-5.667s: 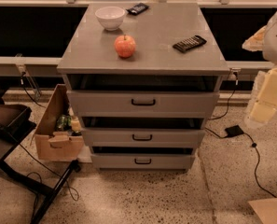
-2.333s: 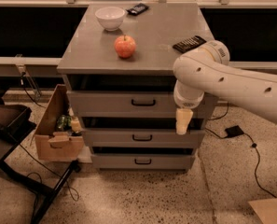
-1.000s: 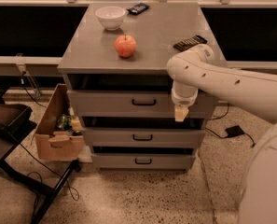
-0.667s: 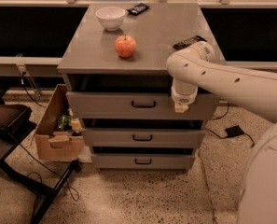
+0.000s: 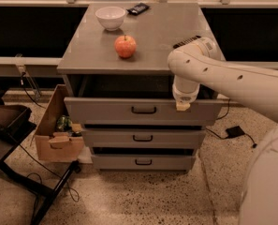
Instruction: Open top drawer
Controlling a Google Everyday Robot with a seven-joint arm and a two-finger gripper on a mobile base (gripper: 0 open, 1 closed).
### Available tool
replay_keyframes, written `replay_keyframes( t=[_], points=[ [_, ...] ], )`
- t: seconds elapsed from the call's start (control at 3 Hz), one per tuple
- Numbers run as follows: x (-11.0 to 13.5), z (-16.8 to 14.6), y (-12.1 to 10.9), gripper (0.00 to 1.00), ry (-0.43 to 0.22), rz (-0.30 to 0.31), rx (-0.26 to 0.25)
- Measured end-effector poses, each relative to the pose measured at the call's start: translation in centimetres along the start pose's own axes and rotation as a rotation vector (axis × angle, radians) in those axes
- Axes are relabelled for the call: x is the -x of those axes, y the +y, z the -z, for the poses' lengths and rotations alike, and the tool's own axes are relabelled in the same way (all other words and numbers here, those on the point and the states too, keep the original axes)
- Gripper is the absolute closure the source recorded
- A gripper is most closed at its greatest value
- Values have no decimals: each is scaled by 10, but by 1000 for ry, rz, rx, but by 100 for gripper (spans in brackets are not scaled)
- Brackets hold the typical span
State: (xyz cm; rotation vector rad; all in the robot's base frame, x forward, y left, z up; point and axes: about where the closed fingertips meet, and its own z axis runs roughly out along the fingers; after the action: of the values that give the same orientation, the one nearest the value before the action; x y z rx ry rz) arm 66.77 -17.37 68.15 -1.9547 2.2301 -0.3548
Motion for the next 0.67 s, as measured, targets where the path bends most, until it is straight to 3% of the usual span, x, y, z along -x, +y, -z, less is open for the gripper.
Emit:
replay_keyframes(
  t=[0.67],
  points=[
    [-3, 4, 3, 100, 6, -10, -2]
  ],
)
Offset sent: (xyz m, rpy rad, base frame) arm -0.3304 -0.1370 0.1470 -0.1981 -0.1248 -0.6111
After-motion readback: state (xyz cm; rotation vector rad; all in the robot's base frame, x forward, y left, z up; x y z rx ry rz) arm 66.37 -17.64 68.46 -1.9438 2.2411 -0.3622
